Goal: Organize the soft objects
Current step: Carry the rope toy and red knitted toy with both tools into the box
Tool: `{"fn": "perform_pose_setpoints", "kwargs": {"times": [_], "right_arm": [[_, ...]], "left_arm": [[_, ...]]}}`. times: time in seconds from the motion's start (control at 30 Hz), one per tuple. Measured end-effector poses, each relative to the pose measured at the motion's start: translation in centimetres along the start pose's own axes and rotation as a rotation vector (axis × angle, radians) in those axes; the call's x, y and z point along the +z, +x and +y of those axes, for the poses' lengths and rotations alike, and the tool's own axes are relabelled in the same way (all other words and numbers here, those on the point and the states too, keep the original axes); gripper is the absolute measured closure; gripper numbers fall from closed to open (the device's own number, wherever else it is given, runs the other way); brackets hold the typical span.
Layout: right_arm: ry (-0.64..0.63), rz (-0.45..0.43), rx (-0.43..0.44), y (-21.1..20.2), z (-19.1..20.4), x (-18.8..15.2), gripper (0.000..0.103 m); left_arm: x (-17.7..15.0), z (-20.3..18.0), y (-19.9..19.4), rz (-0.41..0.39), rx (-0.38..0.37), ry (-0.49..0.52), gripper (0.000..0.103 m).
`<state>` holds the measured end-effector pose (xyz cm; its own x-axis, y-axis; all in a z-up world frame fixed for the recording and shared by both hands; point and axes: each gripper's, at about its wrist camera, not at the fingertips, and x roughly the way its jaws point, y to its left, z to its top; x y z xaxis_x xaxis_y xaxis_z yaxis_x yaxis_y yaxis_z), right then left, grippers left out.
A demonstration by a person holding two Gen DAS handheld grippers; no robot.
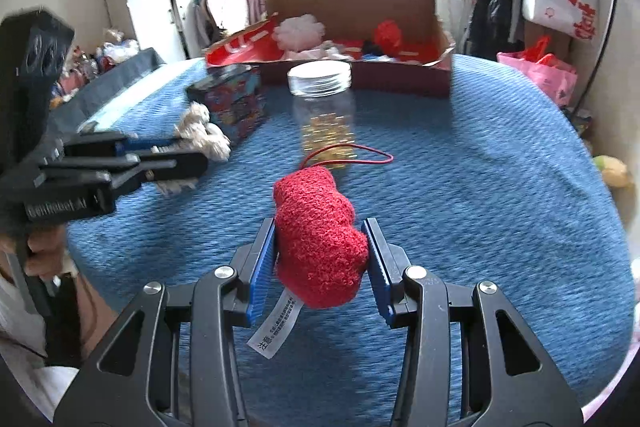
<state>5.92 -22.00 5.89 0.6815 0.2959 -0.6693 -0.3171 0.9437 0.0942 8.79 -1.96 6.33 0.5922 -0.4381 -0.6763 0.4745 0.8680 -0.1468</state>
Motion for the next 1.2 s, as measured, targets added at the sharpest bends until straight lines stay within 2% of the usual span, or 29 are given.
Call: {"fn": "perform_pose_setpoints", "kwargs": {"times": [0.2, 0.6, 1.0, 1.2], "right_arm": [[-0.012, -0.014, -0.058, -0.4, -2.2, 0.8, 0.062], [-0.063, -0.01, -0.067, 1.4, -4.7, 3.4, 0.062], [-0.078, 0.016, -0.06, 3.5, -6.2, 5.6, 0.062], [-0.076, 0.046, -0.038, 5.0, -7.0, 7.1, 0.062]], "left_arm": [[3.0, -1.1, 1.6, 0.058, 0.077, 0.083, 0.074], [6.7, -1.6, 3.8, 0.162, 0.166, 0.175, 0.074], [9.7, -1.6, 5.5, 0.228, 0.19, 0.238, 0.074], [11.2, -0.9, 6.6, 0.248, 0.17, 0.245, 0.074]]}}
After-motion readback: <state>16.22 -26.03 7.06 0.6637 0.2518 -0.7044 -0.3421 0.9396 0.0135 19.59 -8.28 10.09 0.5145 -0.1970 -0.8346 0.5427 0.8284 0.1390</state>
